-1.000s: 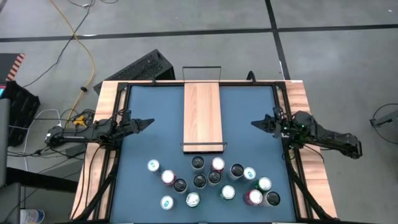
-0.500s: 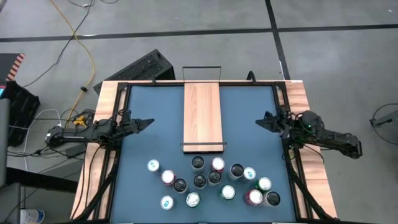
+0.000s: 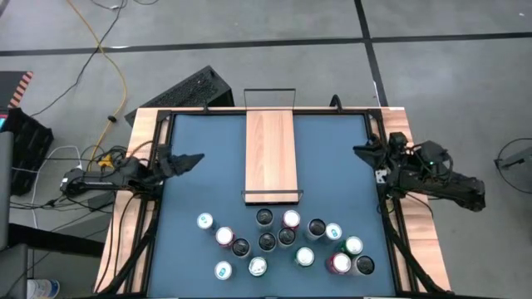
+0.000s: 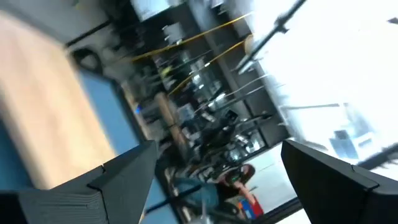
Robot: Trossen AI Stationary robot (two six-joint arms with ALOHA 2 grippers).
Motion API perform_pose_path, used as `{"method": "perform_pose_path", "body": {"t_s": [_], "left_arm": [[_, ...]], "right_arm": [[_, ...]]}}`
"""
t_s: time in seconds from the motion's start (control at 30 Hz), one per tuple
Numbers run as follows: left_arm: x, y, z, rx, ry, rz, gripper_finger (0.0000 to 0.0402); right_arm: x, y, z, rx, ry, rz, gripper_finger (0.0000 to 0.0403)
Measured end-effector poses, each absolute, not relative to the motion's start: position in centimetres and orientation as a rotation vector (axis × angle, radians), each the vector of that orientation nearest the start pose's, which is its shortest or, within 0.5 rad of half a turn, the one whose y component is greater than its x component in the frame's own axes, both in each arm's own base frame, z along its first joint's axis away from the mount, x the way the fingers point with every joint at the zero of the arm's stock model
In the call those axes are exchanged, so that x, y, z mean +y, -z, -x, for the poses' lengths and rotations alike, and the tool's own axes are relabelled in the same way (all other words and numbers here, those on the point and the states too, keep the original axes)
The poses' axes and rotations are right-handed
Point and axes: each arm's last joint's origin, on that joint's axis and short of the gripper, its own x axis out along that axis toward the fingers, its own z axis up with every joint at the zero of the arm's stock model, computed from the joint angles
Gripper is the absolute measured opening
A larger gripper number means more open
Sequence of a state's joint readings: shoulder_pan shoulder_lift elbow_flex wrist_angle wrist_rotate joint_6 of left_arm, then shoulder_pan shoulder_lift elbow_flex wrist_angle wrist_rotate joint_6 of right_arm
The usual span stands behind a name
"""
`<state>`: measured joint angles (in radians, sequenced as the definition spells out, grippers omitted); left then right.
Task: Place canned beverage on shelf
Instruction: Put the bottom right white blue soda can on the shelf
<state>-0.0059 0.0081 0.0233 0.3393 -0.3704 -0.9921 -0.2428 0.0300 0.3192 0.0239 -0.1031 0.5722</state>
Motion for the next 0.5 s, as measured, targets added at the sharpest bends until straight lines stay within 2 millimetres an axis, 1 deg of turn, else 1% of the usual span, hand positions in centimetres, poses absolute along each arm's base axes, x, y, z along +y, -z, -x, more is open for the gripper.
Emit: {"method": "perform_pose_path", "body": {"t_s": [0.07, 0.2, 0.27, 0.33, 0.4, 0.5], "left_arm": [[1.0, -21.7, -8.4, -0.545, -0.15, 0.97, 0.0332], [1.0, -25.4, -7.0, -0.648, -0.136, 0.872, 0.0332], [1.0, -27.1, -6.5, -0.66, -0.142, 0.828, 0.0332], [1.0, -29.1, -6.0, -0.662, -0.133, 0.781, 0.0332], [0.9, -31.2, -5.9, -0.626, -0.131, 0.735, 0.0332], [0.8, -33.7, -6.9, -0.474, -0.158, 0.674, 0.0332]], "right_arm": [[-1.3, -27.4, -6.5, -0.344, 0.05, -0.506, 0.012], [-1.4, -28.2, -6.8, -0.327, 0.054, -0.51, 0.017], [-1.4, -28.8, -6.9, -0.32, 0.056, -0.513, 0.0186], [-1.5, -29.6, -7.1, -0.292, 0.062, -0.517, 0.0195], [-1.5, -30.5, -7.2, -0.228, 0.078, -0.512, 0.0197], [-1.5, -31.8, -7.4, -0.093, 0.102, -0.498, 0.0193]]}}
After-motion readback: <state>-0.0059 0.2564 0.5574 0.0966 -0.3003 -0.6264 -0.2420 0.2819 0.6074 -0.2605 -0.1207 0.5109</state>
